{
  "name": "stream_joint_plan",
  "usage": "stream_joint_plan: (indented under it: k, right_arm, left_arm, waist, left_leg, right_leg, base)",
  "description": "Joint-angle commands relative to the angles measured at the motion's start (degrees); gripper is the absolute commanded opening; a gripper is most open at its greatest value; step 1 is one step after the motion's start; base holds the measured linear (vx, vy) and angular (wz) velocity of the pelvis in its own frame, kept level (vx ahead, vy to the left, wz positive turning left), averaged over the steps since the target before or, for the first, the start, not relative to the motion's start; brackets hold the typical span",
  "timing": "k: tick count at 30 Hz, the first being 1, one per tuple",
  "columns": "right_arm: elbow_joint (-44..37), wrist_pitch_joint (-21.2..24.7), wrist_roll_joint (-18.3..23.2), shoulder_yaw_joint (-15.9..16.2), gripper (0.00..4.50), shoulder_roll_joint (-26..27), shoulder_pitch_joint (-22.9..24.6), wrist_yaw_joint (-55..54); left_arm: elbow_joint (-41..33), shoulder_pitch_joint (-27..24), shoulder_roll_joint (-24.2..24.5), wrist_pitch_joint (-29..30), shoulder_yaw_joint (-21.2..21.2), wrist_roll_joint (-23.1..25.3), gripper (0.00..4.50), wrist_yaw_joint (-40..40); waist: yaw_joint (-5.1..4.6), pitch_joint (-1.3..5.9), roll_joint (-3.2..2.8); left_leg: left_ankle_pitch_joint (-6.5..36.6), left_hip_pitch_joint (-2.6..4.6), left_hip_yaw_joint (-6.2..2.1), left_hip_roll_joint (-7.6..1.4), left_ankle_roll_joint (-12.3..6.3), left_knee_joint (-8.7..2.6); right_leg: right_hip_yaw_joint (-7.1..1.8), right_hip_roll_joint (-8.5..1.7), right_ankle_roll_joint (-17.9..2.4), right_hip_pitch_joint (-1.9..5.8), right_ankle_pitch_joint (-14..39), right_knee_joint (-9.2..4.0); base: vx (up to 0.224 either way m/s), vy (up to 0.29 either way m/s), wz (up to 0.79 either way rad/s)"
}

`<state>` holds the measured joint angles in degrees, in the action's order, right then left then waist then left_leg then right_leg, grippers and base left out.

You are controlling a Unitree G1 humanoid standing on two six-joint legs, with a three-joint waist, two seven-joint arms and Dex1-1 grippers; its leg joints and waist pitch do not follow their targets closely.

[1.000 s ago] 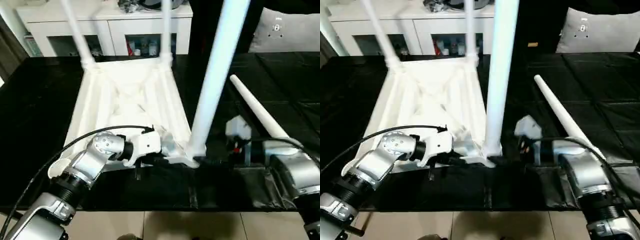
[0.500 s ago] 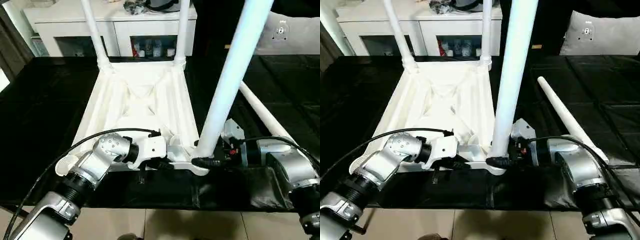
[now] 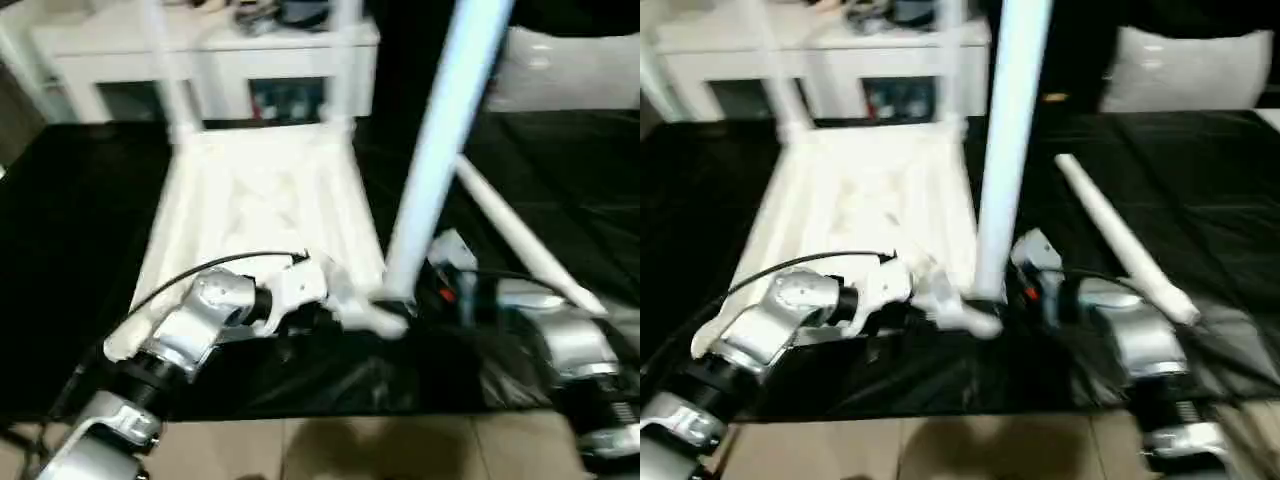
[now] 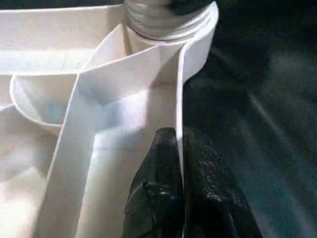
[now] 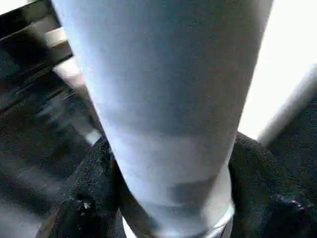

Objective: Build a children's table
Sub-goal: Rotate leg to tighten

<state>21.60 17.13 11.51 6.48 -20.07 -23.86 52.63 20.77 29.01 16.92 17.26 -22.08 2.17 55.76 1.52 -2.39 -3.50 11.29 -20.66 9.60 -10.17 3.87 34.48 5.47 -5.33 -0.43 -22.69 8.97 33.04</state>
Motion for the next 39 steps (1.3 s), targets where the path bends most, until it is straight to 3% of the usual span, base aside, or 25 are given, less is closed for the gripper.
stream_joint_plan:
  k: [1, 2, 3, 4, 5, 6, 7, 9, 10, 11, 13, 14, 18, 19, 20, 22, 25, 27, 29, 30, 32, 34, 37, 39]
  right_arm:
    - [4.4, 3.9, -1.6, 1.8, 2.65, 4.2, -0.3, -7.1]
    - [5.4, 4.2, -1.9, 1.3, 2.65, 5.6, -0.8, -9.6]
    - [8.2, 4.9, -2.0, -0.3, 2.65, 8.5, -2.2, -15.2]
    - [11.3, 5.3, -1.6, -2.1, 2.65, 11.5, -4.0, -20.9]
    - [13.5, 5.7, -1.3, -3.5, 2.65, 13.8, -5.3, -25.2]
    - [14.3, 6.2, -1.3, -4.4, 2.65, 15.0, -5.9, -27.5]
    - [14.8, 6.1, -1.5, -4.8, 2.65, 15.8, -6.4, -28.7]
    - [15.0, 4.4, -2.4, -4.7, 2.65, 16.5, -6.8, -29.2]
    - [15.0, 4.4, -2.4, -4.7, 3.20, 16.5, -6.8, -29.2]
    - [14.8, 3.9, -2.4, -4.7, 3.34, 16.3, -6.6, -29.0]
    - [13.9, 3.1, -2.1, -5.3, 3.37, 15.5, -6.0, -27.9]
    - [13.5, 2.9, -2.0, -5.5, 3.46, 15.3, -5.8, -27.5]
    - [8.8, -0.3, -1.7, -5.9, 3.85, 11.0, -2.7, -21.0]
    - [8.1, -0.7, -1.6, -5.9, 3.95, 10.2, -2.2, -20.2]
    - [7.4, -1.0, -1.4, -5.8, 4.09, 9.4, -1.8, -19.5]
    - [5.9, -1.8, -0.7, -5.9, 4.20, 7.4, -0.8, -17.0]
    - [2.0, -4.0, 0.7, -6.0, 4.45, 2.1, 1.3, -9.2]
    - [0.2, -5.8, 0.6, -5.5, 4.45, -1.7, 2.2, -4.1]
    - [-0.9, -6.7, 1.1, -5.5, 4.45, -5.4, 2.6, 1.5]
    - [-0.9, -6.7, 1.1, -5.5, 4.45, -5.4, 2.6, 1.5]
    - [-1.4, -6.9, 1.7, -5.3, 4.45, -6.9, 2.5, 4.5]
    - [-1.9, -8.2, 1.2, -4.0, 4.45, -8.8, 2.3, 7.5]
    - [-2.4, -9.7, 1.2, -2.3, 4.45, -10.6, 2.2, 11.3]
    - [-3.0, -11.4, 0.7, 0.1, 4.45, -11.8, 2.3, 16.2]
  left_arm:
    - [-3.7, 0.4, -4.8, 3.0, 0.5, -1.5, 0.00, -4.9]
    - [-3.6, 0.7, -6.1, 4.1, 0.8, -1.4, 0.00, -6.6]
    - [-2.9, 1.5, -8.5, 5.3, 1.3, -0.7, 0.00, -9.9]
    - [-2.3, 2.3, -11.1, 6.6, 1.6, -0.1, 0.00, -12.9]
    - [-2.0, 2.8, -13.0, 7.5, 1.8, 0.5, 0.00, -15.2]
    - [-2.1, 2.9, -13.9, 8.3, 1.8, 1.0, 0.00, -16.4]
    - [-2.1, 3.1, -14.2, 8.6, 1.4, 1.9, 0.00, -17.2]
    - [-2.6, 3.1, -13.6, 9.1, 0.6, 3.0, 0.00, -17.6]
    - [-2.6, 3.1, -13.6, 9.1, 0.6, 3.0, 0.00, -17.6]
    - [-2.6, 3.0, -13.1, 8.9, 0.9, 3.0, 0.00, -17.7]
    - [-1.5, 3.0, -11.3, 7.8, 0.8, 4.0, 0.00, -17.8]
    - [-1.1, 3.1, -10.6, 7.3, 0.6, 4.5, 0.00, -17.8]
    - [1.6, 3.4, -7.7, 5.1, 2.1, 6.2, 0.00, -17.7]
    - [1.8, 3.5, -7.3, 4.9, 2.1, 6.3, 0.00, -17.5]
    - [2.0, 3.5, -6.9, 4.6, 2.1, 6.3, 0.00, -17.3]
    - [2.5, 3.5, -6.0, 3.0, 1.8, 6.2, 0.00, -16.0]
    - [3.3, 3.3, -3.2, -1.0, 0.4, 5.7, 0.00, -11.5]
    - [3.5, 2.9, -1.2, -3.8, -1.1, 5.5, 0.00, -7.9]
    - [3.4, 2.4, 1.1, -7.1, -2.7, 5.2, 0.00, -3.1]
    - [3.4, 2.4, 1.1, -7.1, -2.7, 5.2, 0.00, -3.1]
    - [3.2, 2.1, 2.6, -9.0, -3.9, 5.0, 0.00, 0.4]
    - [2.8, 1.8, 4.4, -11.6, -5.2, 5.0, 0.00, 4.0]
    - [3.4, 2.0, 5.9, -14.1, -6.2, 5.0, 0.00, 7.0]
    - [4.0, 2.3, 7.1, -17.2, -7.2, 4.9, 0.00, 10.3]
  waist:
    - [-0.29, 2.63, 0.94]
    - [-1.02, 2.49, 0.73]
    - [-1.63, 2.68, 0.91]
    - [-1.96, 2.57, 0.77]
    - [-3.06, 2.43, 0.62]
    - [-3.85, 2.42, 0.48]
    - [-4.07, 2.49, 0.31]
    - [-5.21, 2.29, -0.44]
    - [-5.47, 2.20, -0.50]
    - [-5.90, 2.31, -0.24]
    - [-6.10, 2.27, -0.39]
    - [-6.14, 2.45, -0.30]
    - [-5.18, 2.85, -0.04]
    - [-5.08, 3.01, -0.02]
    - [-4.77, 3.07, -0.02]
    - [-4.41, 3.19, -0.02]
    - [-3.12, 3.73, -0.03]
    - [-2.43, 4.06, -0.13]
    - [-1.45, 4.67, -0.09]
    - [-1.32, 4.73, -0.07]
    - [-0.65, 4.38, -0.35]
    - [0.01, 4.16, -0.29]
    - [1.20, 3.78, -0.46]
    - [1.78, 3.60, -0.06]
  left_leg:
    - [19.7, -0.13, -1.30, -2.00, -1.67, -4.71]
    - [21.4, 0.25, -1.34, -1.81, -1.51, -4.44]
    - [21.8, 0.54, -1.25, -1.51, -1.66, -4.07]
    - [21.8, 0.44, -1.36, -1.53, -1.64, -4.14]
    - [22.8, 0.20, -1.52, -1.40, -1.32, -4.05]
    - [24.4, 0.21, -1.86, -1.22, -1.05, -3.88]
    - [24.8, 0.41, -1.92, -1.13, -1.36, -3.77]
    - [29.5, 0.70, -2.70, -1.86, -2.06, -4.48]
    - [31.0, 0.81, -2.83, -1.93, -1.96, -4.60]
    - [32.2, 0.80, -2.98, -1.97, -1.87, -4.70]
    - [32.4, 1.04, -2.89, -1.88, -1.89, -4.60]
    - [31.4, 0.72, -2.98, -1.95, -1.81, -4.67]
    - [26.5, 0.16, -2.54, -2.21, -3.01, -4.76]
    - [25.0, -0.14, -2.47, -2.24, -3.37, -4.78]
    - [22.2, -0.92, -2.47, -2.36, -4.13, -4.88]
    - [20.4, -1.09, -2.24, -2.40, -4.66, -4.78]
    - [15.7, -0.99, -1.92, -2.55, -6.33, -4.36]
    - [11.0, -1.39, -1.74, -2.50, -7.90, -3.99]
    - [3.1, -1.71, -1.64, -2.31, -11.20, -2.97]
    - [1.9, -1.88, -1.60, -2.25, -11.99, -2.81]
    - [2.0, -1.64, -1.40, -2.45, -12.74, -2.87]
    - [4.7, -1.41, -1.34, -2.73, -11.66, -3.11]
    - [9.7, -0.52, -0.97, -3.14, -8.37, -3.59]
    - [12.1, -0.59, -0.94, -3.08, -6.65, -3.89]
  right_leg:
    - [-1.39, -3.20, -6.0, 2.73, 33.9, -5.49]
    - [-1.11, -3.17, -5.1, 2.24, 36.3, -6.00]
    - [-1.03, -3.17, -4.6, 2.02, 36.9, -6.46]
    - [-1.02, -3.11, -4.7, 1.97, 36.7, -6.35]
    - [-0.44, -2.90, -4.3, 1.90, 37.6, -6.61]
    - [0.45, -2.86, -2.6, 2.12, 39.9, -7.05]
    - [0.61, -2.99, -2.2, 2.06, 40.1, -7.55]
    - [1.52, -2.94, -2.7, 2.34, 36.6, -7.96]
    - [1.82, -2.91, -2.7, 2.46, 36.1, -8.07]
    - [2.07, -3.05, -2.8, 2.76, 34.9, -8.06]
    - [2.08, -3.47, -3.3, 2.53, 35.1, -8.13]
    - [1.93, -3.75, -3.9, 2.77, 34.1, -7.84]
    - [0.78, -3.98, -5.9, 2.95, 28.9, -7.15]
    - [0.56, -4.01, -6.6, 3.14, 27.2, -6.71]
    - [0.31, -4.02, -7.9, 3.57, 24.0, -6.10]
    - [0.22, -3.96, -8.9, 3.61, 22.6, -5.63]
    - [-0.07, -3.96, -10.4, 3.75, 17.3, -5.15]
    - [-0.24, -3.98, -11.5, 4.14, 11.7, -4.42]
    - [-0.40, -3.88, -13.8, 4.15, 2.4, -2.76]
    - [-0.32, -3.84, -14.1, 4.17, 1.2, -2.53]
    - [-0.19, -3.81, -14.5, 3.85, 3.0, -2.80]
    - [-0.13, -3.75, -13.7, 3.72, 7.7, -3.25]
    - [-0.47, -3.54, -12.3, 3.08, 14.6, -3.94]
    - [-0.54, -3.53, -10.9, 3.21, 18.0, -4.10]
  base:
    - [0.000, 0.000, 0.00]
    - [0.000, 0.000, 0.00]
    - [0.000, 0.000, 0.00]
    - [0.000, 0.000, 0.00]
    - [0.000, 0.000, 0.00]
    - [0.000, 0.000, 0.00]
    - [0.000, 0.000, 0.00]
    - [0.000, 0.000, 0.00]
    - [0.000, 0.000, 0.00]
    - [0.000, 0.000, 0.00]
    - [0.000, 0.000, 0.00]
    - [0.000, 0.000, 0.00]
    - [0.000, 0.000, 0.00]
    - [0.000, 0.000, 0.00]
    - [0.000, 0.000, 0.00]
    - [0.000, 0.000, 0.00]
    - [0.018, -0.009, 0.01]
    - [0.052, -0.025, 0.02]
    - [0.000, 0.000, 0.00]
    - [0.000, 0.000, 0.00]
    - [0.000, 0.000, 0.00]
    - [0.000, 0.000, 0.00]
    - [0.000, 0.000, 0.00]
    - [0.000, 0.000, 0.00]
